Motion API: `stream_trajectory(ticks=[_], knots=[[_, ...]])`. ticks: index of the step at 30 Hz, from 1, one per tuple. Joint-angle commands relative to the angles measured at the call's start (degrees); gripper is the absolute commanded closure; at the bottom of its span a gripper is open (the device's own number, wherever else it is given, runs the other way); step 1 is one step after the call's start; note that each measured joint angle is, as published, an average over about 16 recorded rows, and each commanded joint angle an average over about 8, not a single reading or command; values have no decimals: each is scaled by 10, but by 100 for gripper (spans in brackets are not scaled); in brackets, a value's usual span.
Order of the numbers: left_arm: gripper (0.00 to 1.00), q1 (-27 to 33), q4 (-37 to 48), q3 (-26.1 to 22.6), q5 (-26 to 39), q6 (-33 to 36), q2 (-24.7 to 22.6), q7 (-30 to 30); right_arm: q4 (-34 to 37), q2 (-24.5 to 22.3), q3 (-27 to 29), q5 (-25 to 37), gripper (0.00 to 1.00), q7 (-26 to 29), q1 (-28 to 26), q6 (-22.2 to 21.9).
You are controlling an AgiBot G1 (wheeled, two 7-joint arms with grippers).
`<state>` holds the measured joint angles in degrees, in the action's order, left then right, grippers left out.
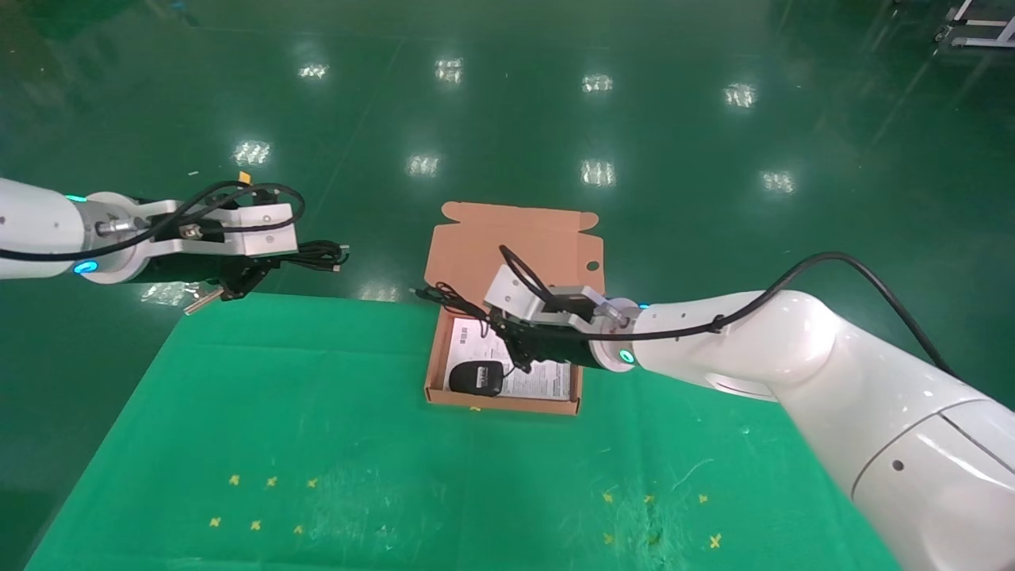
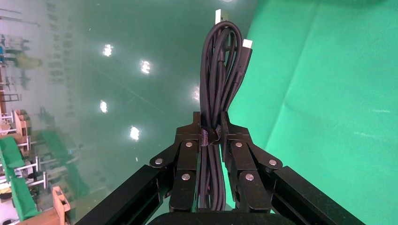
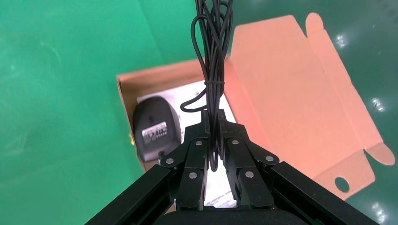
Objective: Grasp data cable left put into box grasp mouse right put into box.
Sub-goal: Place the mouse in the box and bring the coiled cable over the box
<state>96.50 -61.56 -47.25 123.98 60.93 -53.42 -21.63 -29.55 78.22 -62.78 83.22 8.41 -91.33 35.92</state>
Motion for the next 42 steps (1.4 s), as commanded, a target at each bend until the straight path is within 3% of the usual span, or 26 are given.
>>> stream_trajectory(ticks=[1, 4, 5, 12, 21, 31, 42], knots=[[100, 0, 0, 0, 0, 0, 0, 0, 10, 0, -10, -6, 39, 6, -1, -1], [100, 0, -1, 0, 0, 0, 0, 0, 13, 0, -17, -8, 2, 7, -2, 0], [100, 0, -1, 0, 0, 0, 0, 0, 13, -1, -18, -9, 0, 8, -2, 1], [100, -6, 4, -4, 0, -3, -10, 3, -4, -14, -24, -12, 0, 7, -4, 3], [100, -32, 43, -12, -22, -40, -58, 42, -28, -43, -27, -8, 0, 6, -16, 8], [100, -63, 135, -13, -76, -131, -144, 150, -86, -123, -27, 3, 0, 15, -29, 18], [100, -83, 281, -3, -155, -211, -235, 287, -189, -208, -45, 47, 0, 98, -38, 24]])
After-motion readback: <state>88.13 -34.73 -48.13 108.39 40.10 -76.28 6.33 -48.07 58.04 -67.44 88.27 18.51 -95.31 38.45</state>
